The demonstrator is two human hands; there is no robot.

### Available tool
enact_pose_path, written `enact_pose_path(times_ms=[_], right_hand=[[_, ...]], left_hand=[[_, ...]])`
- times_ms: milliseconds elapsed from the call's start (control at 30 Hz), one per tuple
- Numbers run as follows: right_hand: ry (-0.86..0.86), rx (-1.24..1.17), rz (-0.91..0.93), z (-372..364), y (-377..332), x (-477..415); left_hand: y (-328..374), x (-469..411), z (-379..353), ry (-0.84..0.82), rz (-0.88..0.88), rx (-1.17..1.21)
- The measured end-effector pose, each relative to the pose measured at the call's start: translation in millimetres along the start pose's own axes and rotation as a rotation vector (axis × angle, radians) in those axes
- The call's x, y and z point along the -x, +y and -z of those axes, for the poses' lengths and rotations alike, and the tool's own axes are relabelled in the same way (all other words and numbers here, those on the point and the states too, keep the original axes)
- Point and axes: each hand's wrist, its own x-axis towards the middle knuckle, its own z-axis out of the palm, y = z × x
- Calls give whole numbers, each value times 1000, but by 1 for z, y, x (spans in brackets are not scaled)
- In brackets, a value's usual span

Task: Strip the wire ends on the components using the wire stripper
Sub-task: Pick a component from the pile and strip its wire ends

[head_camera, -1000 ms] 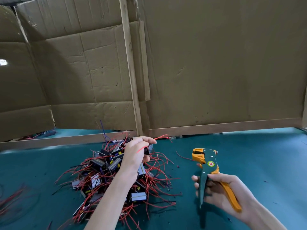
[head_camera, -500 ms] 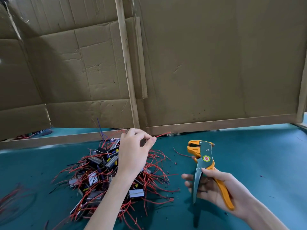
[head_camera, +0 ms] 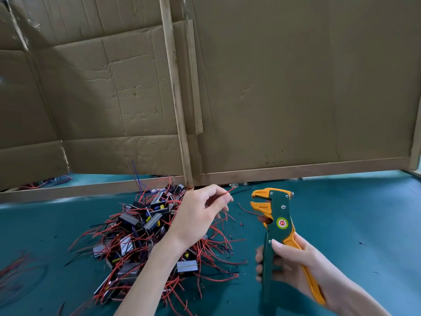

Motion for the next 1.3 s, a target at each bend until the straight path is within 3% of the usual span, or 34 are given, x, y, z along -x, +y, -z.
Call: enact_pose_path(times_ms=[167,600,900,1300], right_hand=[[-3,97,72,-1,1,1],[-25,213,41,-4,8,1],[-9,239,33,-5,6,3],[-4,341,41,-4,11,1]], left_hand=[[3,0,0,-57,32,183],[9,1,-6,-118,46,284],[9,1,-9,-62,64,290],[6,0,-7,-180,112,280]])
